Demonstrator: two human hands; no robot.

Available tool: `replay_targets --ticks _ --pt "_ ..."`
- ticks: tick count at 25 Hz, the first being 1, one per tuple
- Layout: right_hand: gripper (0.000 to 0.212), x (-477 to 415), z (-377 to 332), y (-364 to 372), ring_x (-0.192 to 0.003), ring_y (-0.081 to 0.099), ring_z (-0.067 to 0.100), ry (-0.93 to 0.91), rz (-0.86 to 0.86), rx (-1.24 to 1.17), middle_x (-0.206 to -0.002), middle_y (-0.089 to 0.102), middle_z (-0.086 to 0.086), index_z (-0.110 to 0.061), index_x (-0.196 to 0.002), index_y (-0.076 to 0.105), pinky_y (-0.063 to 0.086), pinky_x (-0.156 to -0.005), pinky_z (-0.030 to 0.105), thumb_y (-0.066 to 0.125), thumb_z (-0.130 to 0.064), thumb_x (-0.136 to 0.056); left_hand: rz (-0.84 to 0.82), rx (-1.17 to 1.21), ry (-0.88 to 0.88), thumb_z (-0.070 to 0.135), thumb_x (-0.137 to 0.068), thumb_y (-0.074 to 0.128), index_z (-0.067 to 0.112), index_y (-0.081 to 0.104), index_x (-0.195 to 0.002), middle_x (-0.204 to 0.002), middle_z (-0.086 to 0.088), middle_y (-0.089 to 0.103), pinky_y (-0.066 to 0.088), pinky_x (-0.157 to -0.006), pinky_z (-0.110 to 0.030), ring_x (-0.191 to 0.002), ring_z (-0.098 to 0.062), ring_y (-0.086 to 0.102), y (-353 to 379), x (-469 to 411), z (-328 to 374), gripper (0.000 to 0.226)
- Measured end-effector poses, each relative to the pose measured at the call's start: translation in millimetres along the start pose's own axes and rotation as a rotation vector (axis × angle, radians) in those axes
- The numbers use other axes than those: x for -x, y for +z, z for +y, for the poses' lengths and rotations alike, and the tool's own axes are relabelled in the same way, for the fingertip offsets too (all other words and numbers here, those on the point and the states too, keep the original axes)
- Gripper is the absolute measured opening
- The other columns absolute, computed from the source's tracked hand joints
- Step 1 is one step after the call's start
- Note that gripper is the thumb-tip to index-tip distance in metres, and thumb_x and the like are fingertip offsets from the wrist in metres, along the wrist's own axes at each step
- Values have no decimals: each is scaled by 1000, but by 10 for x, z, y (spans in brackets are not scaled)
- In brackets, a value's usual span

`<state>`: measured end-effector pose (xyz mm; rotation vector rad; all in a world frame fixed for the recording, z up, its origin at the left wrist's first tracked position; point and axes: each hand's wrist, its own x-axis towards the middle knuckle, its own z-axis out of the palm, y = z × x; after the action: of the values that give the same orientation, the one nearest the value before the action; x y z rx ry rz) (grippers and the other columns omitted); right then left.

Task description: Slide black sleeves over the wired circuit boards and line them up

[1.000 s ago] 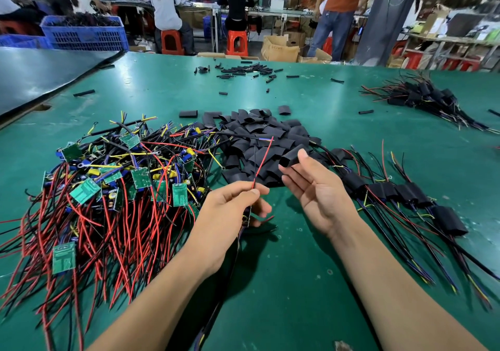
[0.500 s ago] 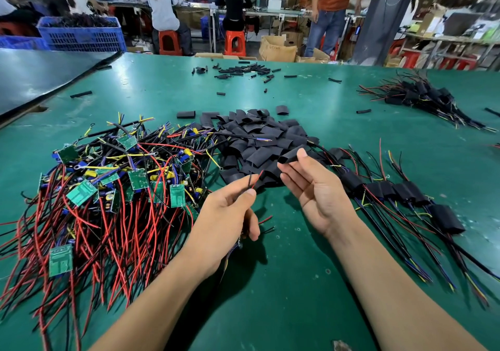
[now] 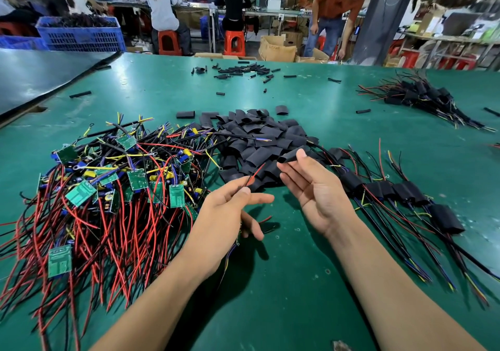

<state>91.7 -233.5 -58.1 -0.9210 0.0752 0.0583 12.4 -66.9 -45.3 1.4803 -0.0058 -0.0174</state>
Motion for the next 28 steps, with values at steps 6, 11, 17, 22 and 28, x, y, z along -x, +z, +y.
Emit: replay_targets --ticks 6,11,17,22,28 --pt "31 5 -9 3 -97 75 24 -6 23 9 -88 76 8 -11 -89 70 59 -74 26 83 -30 -68 6 133 -22 13 -104 43 14 61 -121 -94 -9 77 38 -44 -22 -40 -20 55 -15 -7 52 25" --pt "30 30 -19 35 -93 75 23 1 29 -26 -86 76 9 -10 -91 69 60 -71 25 81 -27 -69 -11 138 -29 10 -103 43 15 63 -117 -91 -13 77 38 -44 -22 -40 -20 53 -23 -3 49 25" --pt "31 78 -22 83 -94 75 23 29 -15 -18 -92 76 13 -8 -91 68 60 -72 25 79 -28 -70 -15 130 -33 11 -103 44 19 64 -115 -90 -14 77 39 -44 -22 -40 -20 54 -22 -10 28 26" --pt "22 128 -5 117 -94 74 22 47 -101 69 -100 74 12 -11 -89 67 59 -80 28 78 -25 -75 -32 93 -24 14 -103 45 21 66 -113 -90 -12 77 39 -45 -22 -42 -20 54 -22 -4 23 24" --pt "1 263 100 222 -77 71 20 79 -243 185 -89 74 8 -18 -81 76 58 -76 28 76 -19 -80 -35 22 -17 19 -104 46 4 56 -102 -89 -10 77 39 -48 -24 -45 -18 52 -23 -12 -8 18"
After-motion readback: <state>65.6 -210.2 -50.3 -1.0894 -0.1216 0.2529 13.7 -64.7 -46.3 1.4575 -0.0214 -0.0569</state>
